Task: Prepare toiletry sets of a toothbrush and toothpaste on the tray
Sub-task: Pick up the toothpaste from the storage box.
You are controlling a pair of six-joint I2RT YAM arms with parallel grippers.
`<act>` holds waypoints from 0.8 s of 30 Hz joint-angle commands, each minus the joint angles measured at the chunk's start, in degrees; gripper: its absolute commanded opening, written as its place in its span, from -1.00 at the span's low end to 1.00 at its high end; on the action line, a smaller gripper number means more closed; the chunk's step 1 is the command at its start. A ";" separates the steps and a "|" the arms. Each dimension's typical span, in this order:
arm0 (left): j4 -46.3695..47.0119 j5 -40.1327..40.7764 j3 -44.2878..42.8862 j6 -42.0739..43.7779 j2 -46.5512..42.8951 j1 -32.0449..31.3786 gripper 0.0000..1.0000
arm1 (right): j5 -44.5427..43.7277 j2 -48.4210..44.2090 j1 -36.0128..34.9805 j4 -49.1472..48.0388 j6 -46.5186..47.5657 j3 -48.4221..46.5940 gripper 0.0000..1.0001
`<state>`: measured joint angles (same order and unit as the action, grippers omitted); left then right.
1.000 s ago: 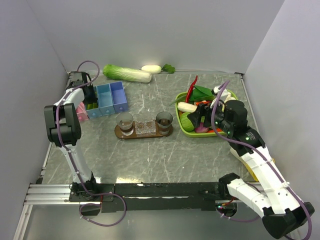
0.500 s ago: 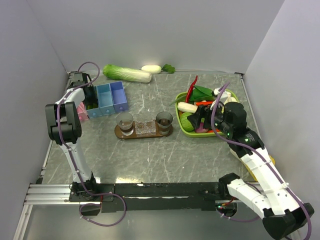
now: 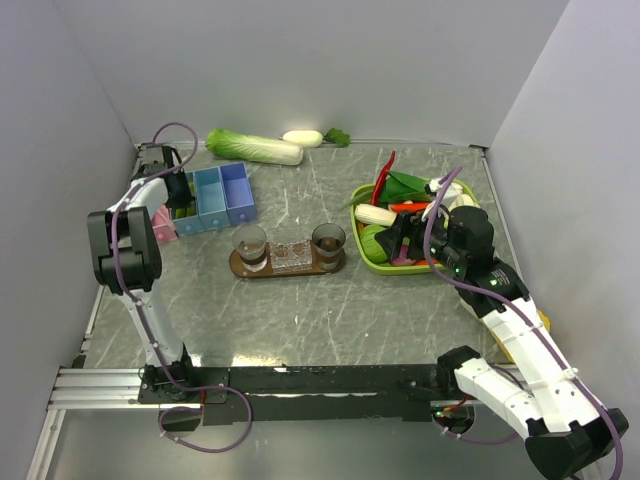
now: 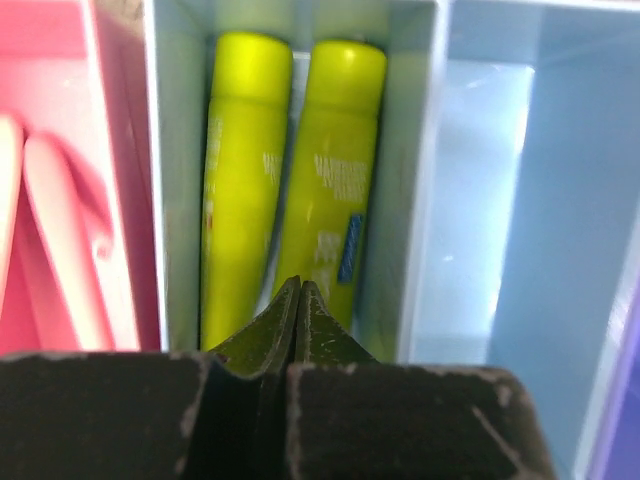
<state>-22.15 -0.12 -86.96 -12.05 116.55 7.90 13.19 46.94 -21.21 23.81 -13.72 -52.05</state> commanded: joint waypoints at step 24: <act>4.31 2.75 3.02 -2.10 -5.73 -0.25 -0.41 | 0.70 -2.73 0.47 -1.23 -1.58 1.16 0.57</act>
<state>-18.48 0.05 -81.76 -14.50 110.17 7.64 14.20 45.34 -21.21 23.62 -14.76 -51.05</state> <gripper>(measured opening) 0.270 0.784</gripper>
